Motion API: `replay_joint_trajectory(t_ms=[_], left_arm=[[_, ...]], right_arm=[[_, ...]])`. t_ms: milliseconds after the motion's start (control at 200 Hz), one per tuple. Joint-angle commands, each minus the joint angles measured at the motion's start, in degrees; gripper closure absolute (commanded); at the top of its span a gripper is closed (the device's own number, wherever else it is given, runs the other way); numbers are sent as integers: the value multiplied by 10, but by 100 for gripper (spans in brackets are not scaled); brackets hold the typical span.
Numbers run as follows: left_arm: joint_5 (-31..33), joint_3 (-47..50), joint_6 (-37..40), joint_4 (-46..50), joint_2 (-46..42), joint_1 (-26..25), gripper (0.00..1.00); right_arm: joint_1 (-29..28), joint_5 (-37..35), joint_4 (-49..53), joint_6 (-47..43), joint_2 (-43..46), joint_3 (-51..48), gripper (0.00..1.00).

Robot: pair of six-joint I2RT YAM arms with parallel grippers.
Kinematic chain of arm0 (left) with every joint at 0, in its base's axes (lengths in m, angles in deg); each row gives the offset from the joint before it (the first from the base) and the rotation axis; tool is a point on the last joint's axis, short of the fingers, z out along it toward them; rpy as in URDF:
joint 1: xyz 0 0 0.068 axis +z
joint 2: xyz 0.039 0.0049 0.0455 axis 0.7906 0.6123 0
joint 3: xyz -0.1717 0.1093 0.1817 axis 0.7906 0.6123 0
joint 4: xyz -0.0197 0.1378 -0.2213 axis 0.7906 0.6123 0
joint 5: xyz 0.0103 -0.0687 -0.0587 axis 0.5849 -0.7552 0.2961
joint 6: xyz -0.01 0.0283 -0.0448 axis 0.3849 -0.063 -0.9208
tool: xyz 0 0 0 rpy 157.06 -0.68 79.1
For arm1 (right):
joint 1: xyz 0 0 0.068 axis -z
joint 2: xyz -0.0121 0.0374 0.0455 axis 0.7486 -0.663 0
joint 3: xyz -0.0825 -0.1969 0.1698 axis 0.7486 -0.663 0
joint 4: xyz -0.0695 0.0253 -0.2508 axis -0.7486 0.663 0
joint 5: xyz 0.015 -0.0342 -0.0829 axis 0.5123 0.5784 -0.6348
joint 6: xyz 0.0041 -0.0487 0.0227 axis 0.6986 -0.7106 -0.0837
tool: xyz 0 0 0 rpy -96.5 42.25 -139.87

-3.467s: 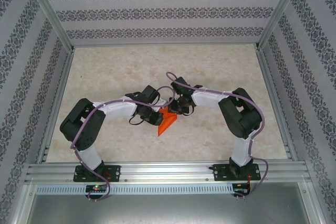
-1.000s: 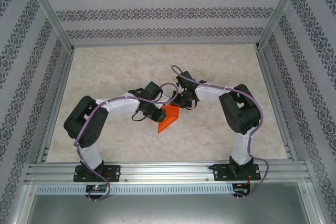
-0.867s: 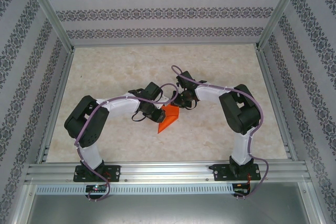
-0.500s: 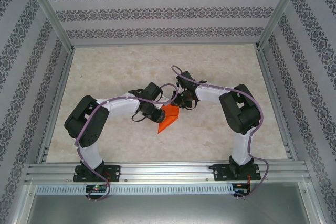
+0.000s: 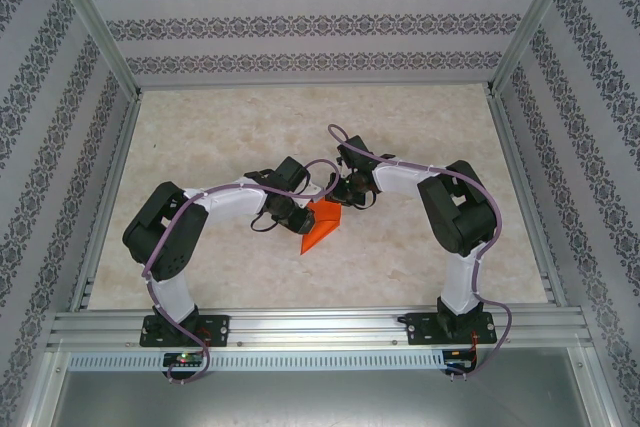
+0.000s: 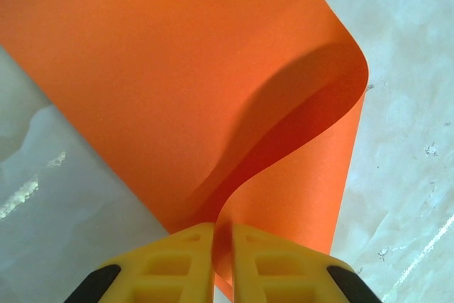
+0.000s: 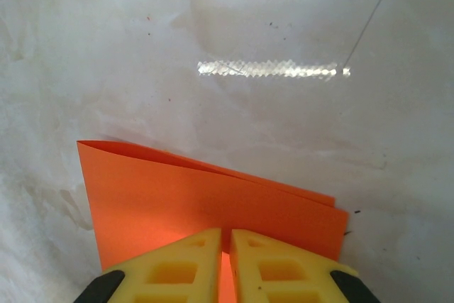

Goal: Fold a paper plane with a square sheet of paper (pick it up from the middle)
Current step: Third fold the triangle at the center of the table.

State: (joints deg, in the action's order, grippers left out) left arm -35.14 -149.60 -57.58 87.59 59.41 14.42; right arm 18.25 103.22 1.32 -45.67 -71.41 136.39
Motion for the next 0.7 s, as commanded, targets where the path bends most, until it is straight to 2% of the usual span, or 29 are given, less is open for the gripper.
replay_joint_trajectory(t_ms=[0,465,694], left_arm=[[8,8,8,-20,7,7,84],[-5,5,9,-28,3,7,82],[11,10,10,-23,6,8,83]], right_arm=[[4,-15,2,4,-10,-15,86],[4,-14,0,8,-10,-16,86],[4,-14,-4,9,-12,-17,86]])
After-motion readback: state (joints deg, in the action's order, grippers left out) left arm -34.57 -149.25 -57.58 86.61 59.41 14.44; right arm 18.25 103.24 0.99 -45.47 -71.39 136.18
